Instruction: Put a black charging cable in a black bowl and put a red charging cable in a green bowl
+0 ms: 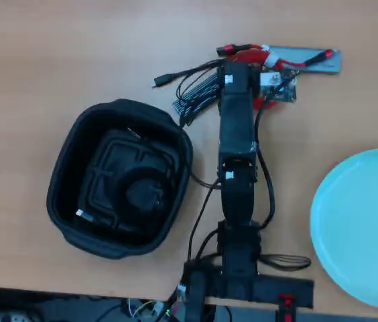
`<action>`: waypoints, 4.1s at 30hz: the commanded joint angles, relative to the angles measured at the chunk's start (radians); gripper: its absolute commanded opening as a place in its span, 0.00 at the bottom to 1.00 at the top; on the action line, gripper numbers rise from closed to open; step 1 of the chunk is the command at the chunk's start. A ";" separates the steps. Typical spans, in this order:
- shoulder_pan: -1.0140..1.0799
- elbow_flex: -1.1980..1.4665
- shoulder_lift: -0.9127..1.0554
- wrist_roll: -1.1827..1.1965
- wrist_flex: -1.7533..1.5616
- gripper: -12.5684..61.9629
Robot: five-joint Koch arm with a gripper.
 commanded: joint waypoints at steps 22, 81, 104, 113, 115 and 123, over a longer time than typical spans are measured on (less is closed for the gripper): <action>0.023 -0.071 -0.124 0.011 0.009 0.34; 0.696 0.141 0.801 0.057 0.020 0.08; 1.279 0.296 0.742 0.057 -0.025 0.08; 1.275 0.291 0.529 0.066 -0.195 0.08; 1.275 0.287 0.489 0.084 -0.232 0.08; 1.270 0.304 0.420 0.115 -0.330 0.11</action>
